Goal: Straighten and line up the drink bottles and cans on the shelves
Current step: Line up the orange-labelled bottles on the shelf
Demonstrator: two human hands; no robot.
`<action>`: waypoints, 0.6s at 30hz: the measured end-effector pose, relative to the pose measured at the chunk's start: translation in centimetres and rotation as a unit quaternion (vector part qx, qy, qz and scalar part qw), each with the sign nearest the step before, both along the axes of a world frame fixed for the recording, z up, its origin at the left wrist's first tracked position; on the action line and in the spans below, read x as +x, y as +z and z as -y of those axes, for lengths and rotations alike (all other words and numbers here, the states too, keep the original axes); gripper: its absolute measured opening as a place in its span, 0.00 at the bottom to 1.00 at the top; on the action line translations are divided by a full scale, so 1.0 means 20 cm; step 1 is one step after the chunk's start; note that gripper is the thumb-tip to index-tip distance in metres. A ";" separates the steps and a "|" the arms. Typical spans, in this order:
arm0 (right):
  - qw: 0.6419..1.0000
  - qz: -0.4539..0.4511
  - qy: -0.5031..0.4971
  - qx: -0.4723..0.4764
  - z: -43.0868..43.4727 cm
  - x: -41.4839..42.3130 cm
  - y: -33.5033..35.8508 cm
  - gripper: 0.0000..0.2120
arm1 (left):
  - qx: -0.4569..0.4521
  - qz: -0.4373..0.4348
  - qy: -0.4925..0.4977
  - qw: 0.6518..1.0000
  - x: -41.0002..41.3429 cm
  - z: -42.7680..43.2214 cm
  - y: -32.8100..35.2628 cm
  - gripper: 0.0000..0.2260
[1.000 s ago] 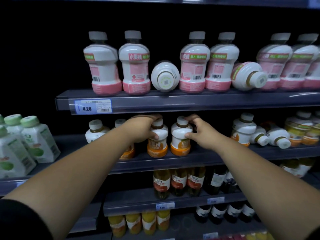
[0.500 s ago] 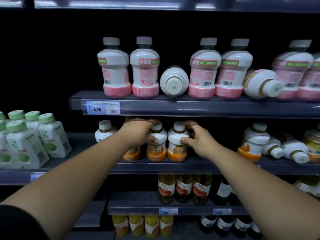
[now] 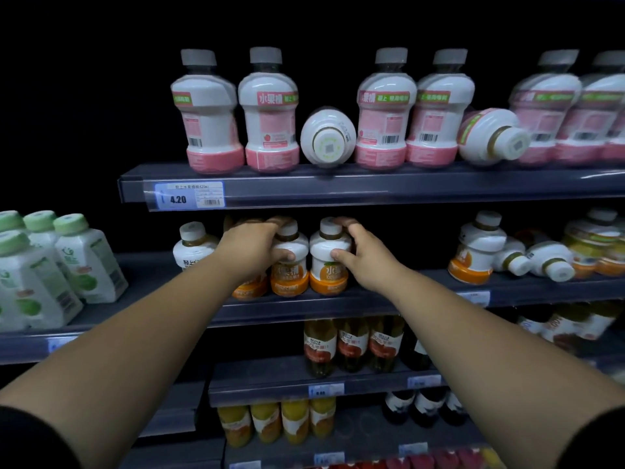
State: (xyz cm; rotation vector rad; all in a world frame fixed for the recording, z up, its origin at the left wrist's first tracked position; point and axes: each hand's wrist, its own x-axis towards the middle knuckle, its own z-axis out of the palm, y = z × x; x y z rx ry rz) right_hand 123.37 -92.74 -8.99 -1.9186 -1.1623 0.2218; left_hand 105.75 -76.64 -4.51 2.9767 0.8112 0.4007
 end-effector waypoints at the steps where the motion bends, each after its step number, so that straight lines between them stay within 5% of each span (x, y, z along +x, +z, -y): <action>1: 1.000 0.004 0.008 0.000 0.01 0.00 -0.01 0.27 | 0.016 0.001 0.006 1.000 0.00 0.01 -0.01 0.33; 4: 0.999 0.029 0.018 0.006 0.10 0.03 -0.02 0.30 | 0.079 0.042 0.019 0.996 0.01 0.09 -0.07 0.31; 9: 0.996 0.075 -0.015 0.034 0.38 0.18 0.00 0.27 | 0.137 0.152 -0.126 0.971 0.19 0.34 -0.12 0.28; 18: 0.985 0.099 -0.099 0.105 1.06 0.67 0.00 0.20 | -0.168 0.226 -0.136 0.950 0.86 0.99 -0.25 0.31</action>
